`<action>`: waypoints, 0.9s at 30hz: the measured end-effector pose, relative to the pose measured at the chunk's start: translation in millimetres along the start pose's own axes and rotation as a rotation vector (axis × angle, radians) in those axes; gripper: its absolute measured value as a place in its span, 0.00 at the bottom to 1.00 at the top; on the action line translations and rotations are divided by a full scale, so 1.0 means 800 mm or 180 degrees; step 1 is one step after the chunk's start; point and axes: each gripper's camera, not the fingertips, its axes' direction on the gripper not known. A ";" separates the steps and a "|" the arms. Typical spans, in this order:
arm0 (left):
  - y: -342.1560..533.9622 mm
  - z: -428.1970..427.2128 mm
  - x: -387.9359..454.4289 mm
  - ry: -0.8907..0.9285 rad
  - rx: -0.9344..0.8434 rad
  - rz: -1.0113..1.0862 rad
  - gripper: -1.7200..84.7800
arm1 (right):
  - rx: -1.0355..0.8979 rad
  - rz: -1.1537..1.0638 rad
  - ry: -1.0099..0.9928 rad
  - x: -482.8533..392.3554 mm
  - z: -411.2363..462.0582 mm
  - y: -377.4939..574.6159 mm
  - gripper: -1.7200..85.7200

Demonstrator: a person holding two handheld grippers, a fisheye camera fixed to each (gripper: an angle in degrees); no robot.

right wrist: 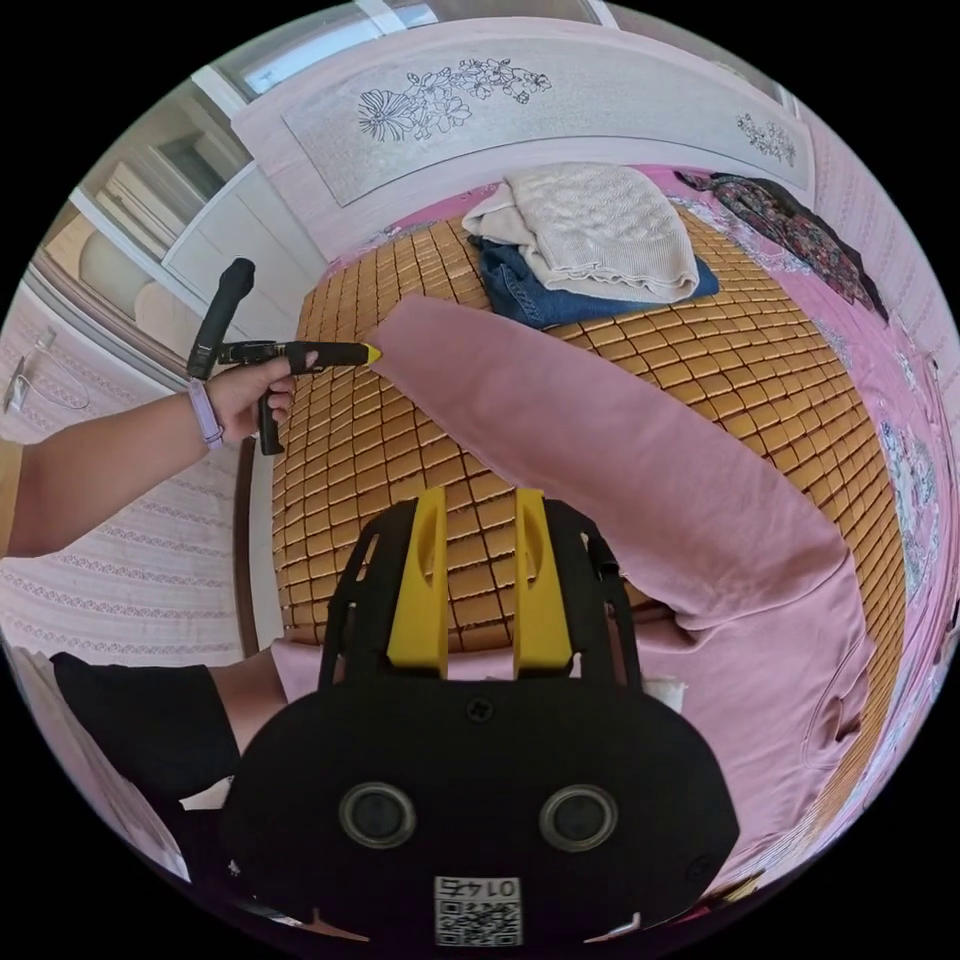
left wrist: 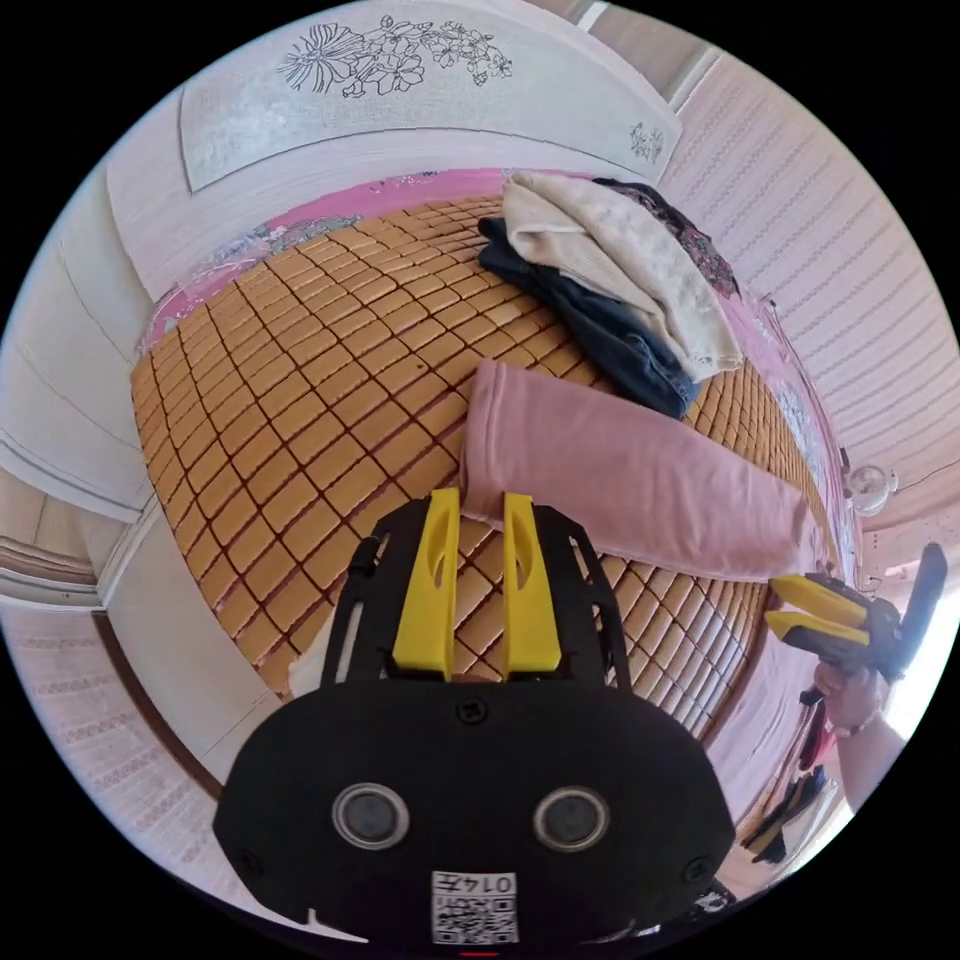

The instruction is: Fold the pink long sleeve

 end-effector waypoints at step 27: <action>0.345 -0.029 0.389 0.3299 -0.1717 0.2448 0.09 | 0.0936 0.4799 -0.0920 0.150 -0.208 0.551 0.11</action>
